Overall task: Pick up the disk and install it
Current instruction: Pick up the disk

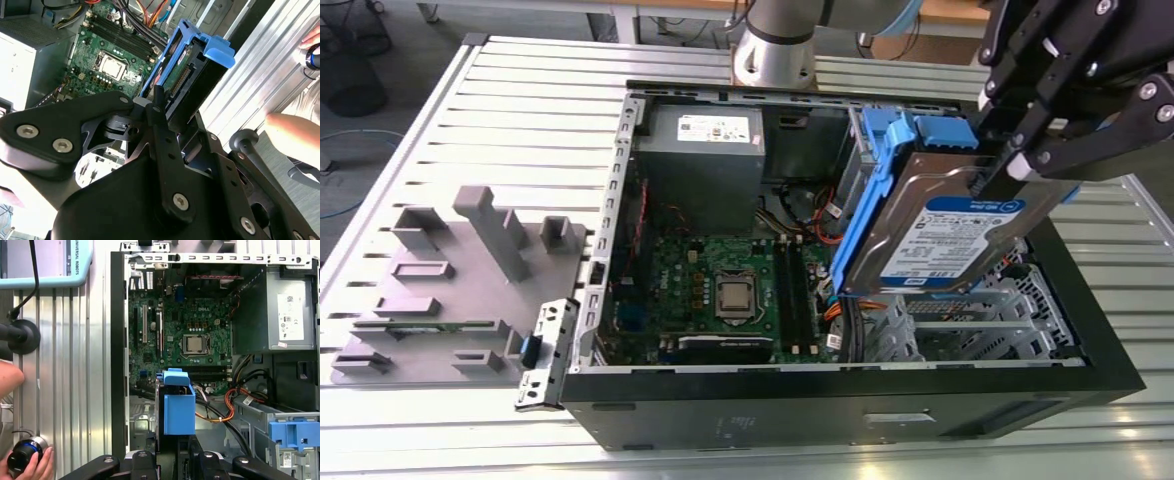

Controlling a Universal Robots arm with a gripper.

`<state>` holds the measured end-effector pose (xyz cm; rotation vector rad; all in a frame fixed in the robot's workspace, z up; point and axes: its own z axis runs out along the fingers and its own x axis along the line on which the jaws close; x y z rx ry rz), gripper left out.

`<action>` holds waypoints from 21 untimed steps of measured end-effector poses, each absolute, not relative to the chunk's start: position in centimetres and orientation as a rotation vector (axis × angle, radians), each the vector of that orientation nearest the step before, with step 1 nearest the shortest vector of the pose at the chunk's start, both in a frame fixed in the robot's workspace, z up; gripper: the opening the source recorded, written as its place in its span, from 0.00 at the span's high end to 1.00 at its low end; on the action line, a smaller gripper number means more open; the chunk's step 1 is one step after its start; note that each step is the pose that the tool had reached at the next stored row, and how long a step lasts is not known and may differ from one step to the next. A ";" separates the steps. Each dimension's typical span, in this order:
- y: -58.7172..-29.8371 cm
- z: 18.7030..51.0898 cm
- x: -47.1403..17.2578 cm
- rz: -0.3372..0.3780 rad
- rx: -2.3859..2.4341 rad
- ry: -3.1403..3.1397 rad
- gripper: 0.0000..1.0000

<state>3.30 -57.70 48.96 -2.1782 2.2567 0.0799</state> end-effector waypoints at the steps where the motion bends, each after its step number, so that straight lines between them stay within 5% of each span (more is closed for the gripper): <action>1: -57.7 48.9 3.5 0.080 -2.178 2.257 0.65; 21: -57.7 48.6 6.7 0.080 -2.178 2.257 0.65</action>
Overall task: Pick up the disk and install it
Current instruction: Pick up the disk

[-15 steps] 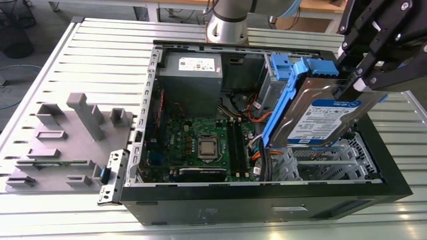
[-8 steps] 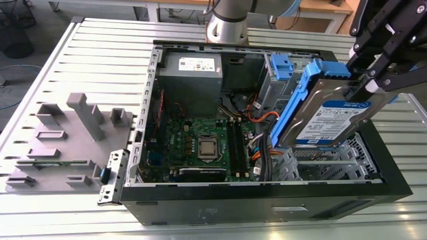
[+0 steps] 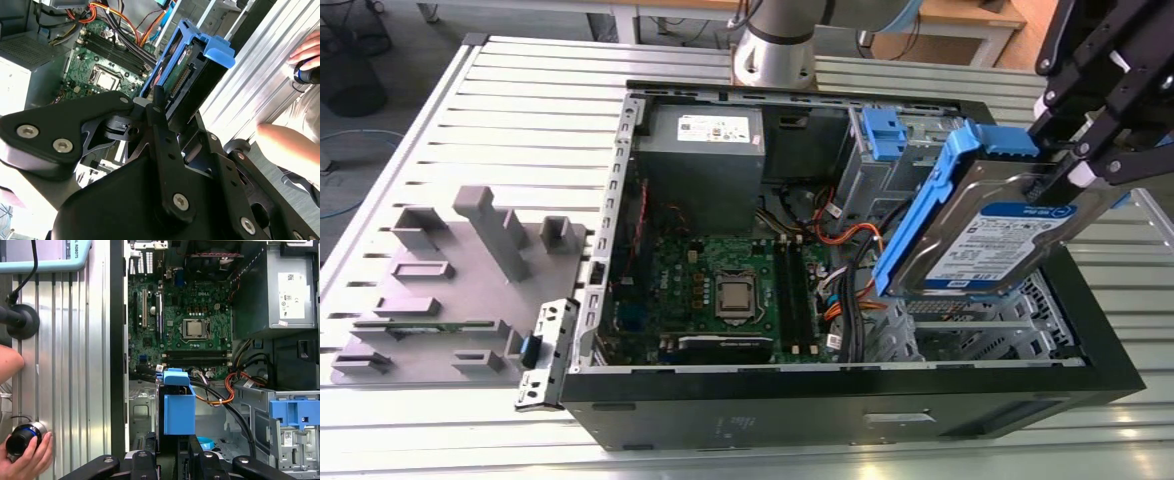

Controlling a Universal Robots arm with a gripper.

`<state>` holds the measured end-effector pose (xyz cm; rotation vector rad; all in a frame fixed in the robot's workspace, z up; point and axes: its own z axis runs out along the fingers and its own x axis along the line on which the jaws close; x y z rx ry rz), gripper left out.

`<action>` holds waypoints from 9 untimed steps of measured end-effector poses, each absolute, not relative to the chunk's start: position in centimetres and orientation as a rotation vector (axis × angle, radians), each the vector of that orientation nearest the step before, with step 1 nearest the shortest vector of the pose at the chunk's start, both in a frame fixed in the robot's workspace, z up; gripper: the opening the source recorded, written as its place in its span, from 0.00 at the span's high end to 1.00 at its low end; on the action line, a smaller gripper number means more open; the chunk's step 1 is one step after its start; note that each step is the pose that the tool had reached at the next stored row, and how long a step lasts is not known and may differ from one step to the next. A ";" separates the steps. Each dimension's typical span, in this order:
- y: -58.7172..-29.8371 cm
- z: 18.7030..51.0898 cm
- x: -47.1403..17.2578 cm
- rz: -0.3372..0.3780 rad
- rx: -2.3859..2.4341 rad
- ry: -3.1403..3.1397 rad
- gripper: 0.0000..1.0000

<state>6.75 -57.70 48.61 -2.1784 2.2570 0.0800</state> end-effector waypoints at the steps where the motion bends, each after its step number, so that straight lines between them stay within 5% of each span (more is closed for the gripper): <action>1: -57.7 48.6 6.8 0.080 -2.178 2.257 0.65; 9: -57.7 47.6 6.8 0.080 -2.178 2.257 0.65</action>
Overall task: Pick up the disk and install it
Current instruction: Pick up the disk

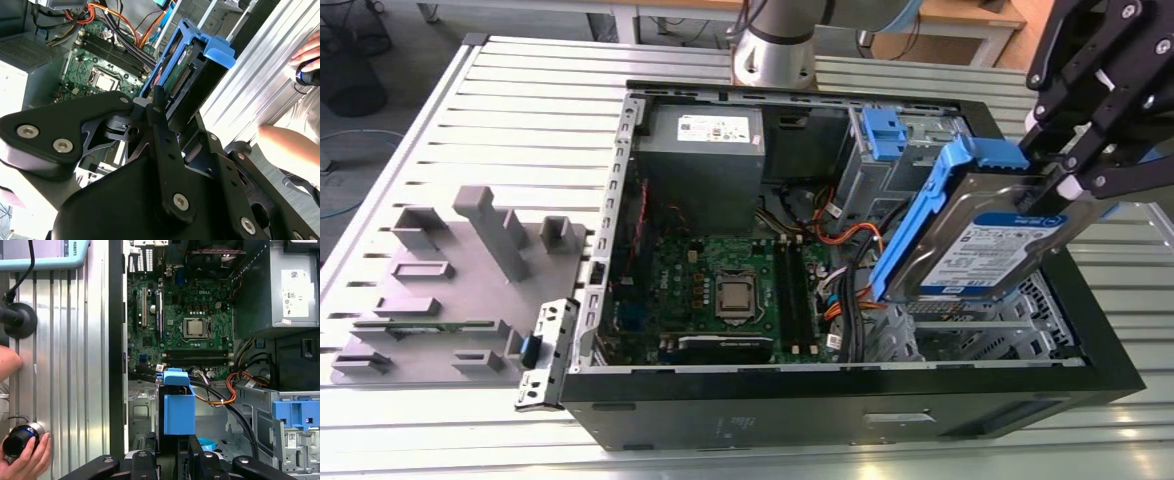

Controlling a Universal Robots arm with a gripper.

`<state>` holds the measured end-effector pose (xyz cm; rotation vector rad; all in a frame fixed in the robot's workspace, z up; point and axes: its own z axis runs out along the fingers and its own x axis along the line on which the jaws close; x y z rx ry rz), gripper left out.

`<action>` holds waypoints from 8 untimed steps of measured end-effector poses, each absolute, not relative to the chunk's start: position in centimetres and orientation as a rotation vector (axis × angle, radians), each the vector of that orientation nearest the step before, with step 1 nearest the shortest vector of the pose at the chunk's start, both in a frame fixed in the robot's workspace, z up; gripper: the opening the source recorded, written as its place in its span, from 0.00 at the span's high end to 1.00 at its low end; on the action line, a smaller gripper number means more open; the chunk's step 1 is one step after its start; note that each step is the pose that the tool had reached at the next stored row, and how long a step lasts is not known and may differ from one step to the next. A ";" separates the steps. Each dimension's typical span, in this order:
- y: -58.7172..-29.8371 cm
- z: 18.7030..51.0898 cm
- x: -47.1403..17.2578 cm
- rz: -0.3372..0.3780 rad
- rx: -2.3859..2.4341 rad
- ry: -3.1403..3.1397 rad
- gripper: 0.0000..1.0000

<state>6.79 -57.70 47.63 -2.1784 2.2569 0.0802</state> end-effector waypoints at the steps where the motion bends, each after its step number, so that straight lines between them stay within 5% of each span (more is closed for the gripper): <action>1: -57.7 47.5 6.8 0.080 -2.178 2.257 0.65; 8: -57.7 47.0 7.1 0.080 -2.178 2.257 0.65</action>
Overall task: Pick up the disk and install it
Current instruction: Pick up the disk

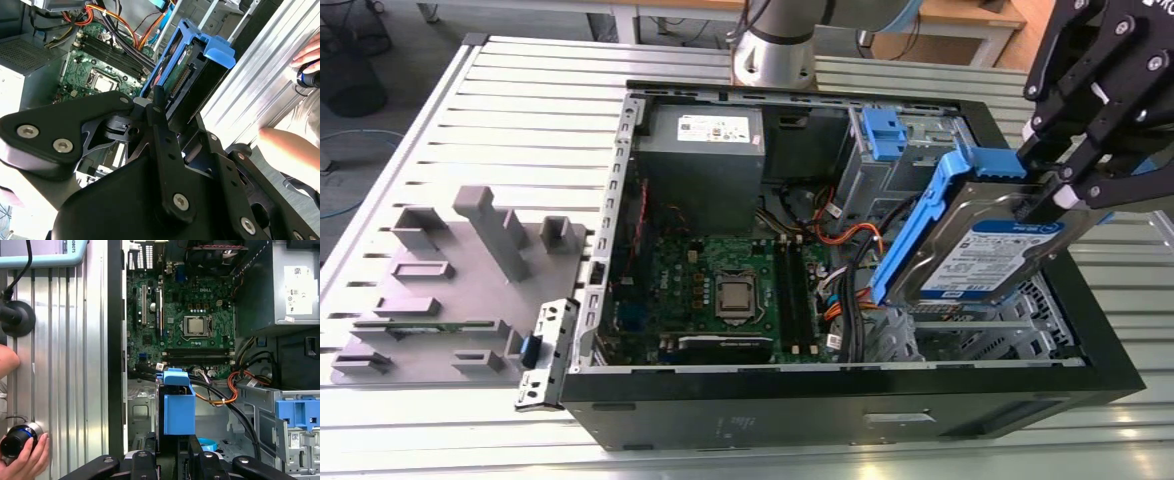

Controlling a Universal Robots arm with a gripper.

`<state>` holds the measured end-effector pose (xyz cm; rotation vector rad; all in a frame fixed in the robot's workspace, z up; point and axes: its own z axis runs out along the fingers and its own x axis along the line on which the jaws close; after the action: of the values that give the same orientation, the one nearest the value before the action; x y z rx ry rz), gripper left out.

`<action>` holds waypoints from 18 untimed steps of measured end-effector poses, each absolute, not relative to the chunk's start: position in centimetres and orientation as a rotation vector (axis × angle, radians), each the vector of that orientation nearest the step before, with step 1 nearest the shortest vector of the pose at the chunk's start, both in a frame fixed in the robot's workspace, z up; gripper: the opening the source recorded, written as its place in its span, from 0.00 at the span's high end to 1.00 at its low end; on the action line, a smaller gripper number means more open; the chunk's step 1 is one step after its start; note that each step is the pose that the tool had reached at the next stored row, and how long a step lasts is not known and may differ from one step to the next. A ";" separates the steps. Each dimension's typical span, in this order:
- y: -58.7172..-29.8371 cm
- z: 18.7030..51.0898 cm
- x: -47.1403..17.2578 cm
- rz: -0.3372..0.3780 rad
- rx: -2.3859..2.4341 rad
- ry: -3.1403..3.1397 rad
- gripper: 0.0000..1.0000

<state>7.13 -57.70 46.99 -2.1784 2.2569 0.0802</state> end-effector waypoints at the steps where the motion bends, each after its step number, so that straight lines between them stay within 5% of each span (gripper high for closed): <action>1: -57.7 47.0 7.2 0.080 -2.178 2.257 0.65; 18: -57.7 46.7 8.7 0.080 -2.178 2.257 0.65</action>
<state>8.69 -57.71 46.66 -2.1782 2.2571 0.0801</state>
